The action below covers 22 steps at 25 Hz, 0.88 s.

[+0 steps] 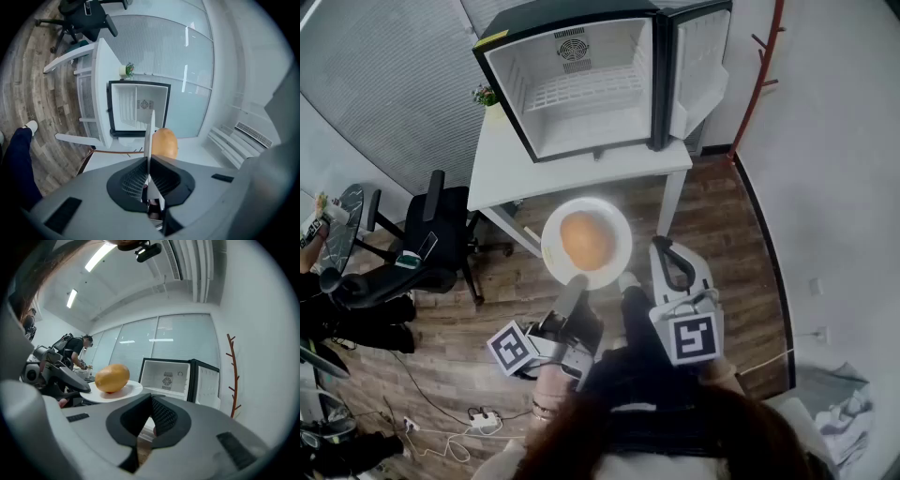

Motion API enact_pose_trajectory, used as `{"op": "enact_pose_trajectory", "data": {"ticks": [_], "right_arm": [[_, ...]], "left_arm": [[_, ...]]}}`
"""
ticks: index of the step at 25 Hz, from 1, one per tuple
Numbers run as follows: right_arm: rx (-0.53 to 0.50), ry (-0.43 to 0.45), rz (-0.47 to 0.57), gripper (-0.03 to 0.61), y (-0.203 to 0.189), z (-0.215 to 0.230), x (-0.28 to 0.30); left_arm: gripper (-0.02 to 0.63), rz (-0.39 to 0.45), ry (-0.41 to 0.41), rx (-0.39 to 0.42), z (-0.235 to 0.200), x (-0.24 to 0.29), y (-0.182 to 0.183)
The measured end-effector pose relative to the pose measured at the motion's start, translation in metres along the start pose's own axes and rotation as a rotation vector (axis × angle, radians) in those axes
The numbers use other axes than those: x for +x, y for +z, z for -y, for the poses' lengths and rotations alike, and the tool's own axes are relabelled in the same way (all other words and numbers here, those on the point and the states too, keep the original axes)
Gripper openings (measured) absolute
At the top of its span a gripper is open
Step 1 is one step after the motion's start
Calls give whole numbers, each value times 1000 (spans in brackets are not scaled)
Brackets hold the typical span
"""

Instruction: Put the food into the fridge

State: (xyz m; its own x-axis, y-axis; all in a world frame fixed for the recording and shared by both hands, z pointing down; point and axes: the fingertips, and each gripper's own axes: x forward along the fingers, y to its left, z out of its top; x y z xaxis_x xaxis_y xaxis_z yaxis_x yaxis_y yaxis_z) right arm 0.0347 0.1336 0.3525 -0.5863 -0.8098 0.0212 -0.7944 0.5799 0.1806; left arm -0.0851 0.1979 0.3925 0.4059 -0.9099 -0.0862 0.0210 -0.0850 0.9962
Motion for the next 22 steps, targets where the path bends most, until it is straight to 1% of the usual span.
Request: {"op": "enact_pose_trajectory", "data": {"ticks": [8,14,22], "right_arm": [[4,5,2,0,0,2,15],[-24,10,-6,0,-3,2,32],[-9,-8,-21,0,-1,9,62]], "left_arm": [[15,-1,11,-4,-4,13,16],[15,-4,17,4,-8,25,33],[15,-3,13,6,-4,45,57]]}}
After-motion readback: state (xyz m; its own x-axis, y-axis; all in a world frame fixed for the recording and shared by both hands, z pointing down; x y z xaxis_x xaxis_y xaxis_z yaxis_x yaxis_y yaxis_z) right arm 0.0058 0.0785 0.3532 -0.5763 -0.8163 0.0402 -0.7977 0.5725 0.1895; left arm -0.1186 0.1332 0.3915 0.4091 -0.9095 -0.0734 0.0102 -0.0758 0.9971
